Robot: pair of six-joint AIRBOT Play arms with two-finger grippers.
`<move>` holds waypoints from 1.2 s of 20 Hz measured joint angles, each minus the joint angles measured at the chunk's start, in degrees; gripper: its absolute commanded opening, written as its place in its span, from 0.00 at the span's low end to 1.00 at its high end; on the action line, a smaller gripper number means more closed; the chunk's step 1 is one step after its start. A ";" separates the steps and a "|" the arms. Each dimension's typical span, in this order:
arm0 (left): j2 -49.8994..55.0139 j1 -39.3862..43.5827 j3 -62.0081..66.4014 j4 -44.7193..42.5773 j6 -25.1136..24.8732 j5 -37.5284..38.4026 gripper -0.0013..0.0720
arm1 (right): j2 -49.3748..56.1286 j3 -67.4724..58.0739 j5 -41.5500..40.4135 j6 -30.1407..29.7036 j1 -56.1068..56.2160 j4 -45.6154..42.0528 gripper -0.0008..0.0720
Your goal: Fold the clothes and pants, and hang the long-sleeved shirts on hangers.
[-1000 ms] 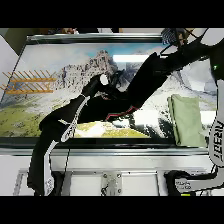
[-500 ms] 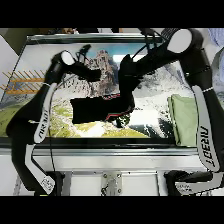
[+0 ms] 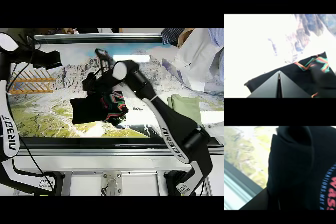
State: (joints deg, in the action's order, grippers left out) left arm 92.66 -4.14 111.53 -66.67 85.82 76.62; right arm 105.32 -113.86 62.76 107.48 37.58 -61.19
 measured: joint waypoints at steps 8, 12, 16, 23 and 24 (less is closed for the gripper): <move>-4.39 -2.34 0.00 -0.24 -0.87 1.92 0.04 | 10.69 0.00 -11.89 0.61 6.36 5.09 0.84; -4.81 -2.45 0.00 -0.24 -0.90 2.91 0.04 | 11.02 -0.02 -15.85 -3.67 6.12 11.10 0.84; -5.07 -2.19 0.00 -0.26 -0.96 4.92 0.04 | 6.47 0.20 -12.59 -11.74 0.76 12.74 0.84; -5.31 4.17 -0.04 -0.85 -1.55 7.04 0.04 | -7.45 15.45 2.29 -18.01 -19.30 1.07 0.97; -5.31 5.55 -0.04 -1.16 -1.77 6.93 0.04 | -8.87 18.78 3.19 -18.25 -22.25 0.68 1.00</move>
State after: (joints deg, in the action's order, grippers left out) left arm 87.35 1.41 111.48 -67.83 84.05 83.55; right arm 96.44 -95.09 65.95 89.23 15.33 -60.51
